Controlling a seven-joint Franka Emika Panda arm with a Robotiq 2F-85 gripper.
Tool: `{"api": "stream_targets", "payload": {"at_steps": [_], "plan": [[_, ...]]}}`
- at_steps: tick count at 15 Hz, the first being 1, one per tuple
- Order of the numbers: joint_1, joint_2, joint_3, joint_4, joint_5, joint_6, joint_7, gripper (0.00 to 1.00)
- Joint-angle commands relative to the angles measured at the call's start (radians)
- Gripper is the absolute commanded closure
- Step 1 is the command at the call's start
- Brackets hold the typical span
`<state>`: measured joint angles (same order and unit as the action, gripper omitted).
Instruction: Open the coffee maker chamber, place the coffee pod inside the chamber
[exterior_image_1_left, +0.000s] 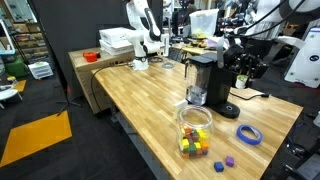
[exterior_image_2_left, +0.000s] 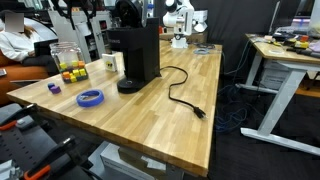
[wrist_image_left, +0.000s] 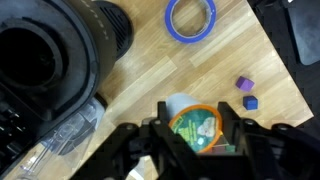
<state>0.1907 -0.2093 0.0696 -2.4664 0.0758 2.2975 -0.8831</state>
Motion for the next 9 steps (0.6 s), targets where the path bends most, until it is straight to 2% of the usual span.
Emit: {"api": "stream_targets", "payload": {"at_steps": [1, 4, 5, 9], "plan": [[-0.009, -0.009, -0.030, 0.026, 0.032, -0.051, -0.026, 0.72], [-0.007, -0.010, -0.053, 0.038, 0.057, -0.041, -0.053, 0.72], [-0.010, 0.000, -0.042, 0.025, 0.030, -0.006, -0.021, 0.47], [-0.010, 0.000, -0.044, 0.030, 0.036, -0.006, -0.026, 0.47]]}}
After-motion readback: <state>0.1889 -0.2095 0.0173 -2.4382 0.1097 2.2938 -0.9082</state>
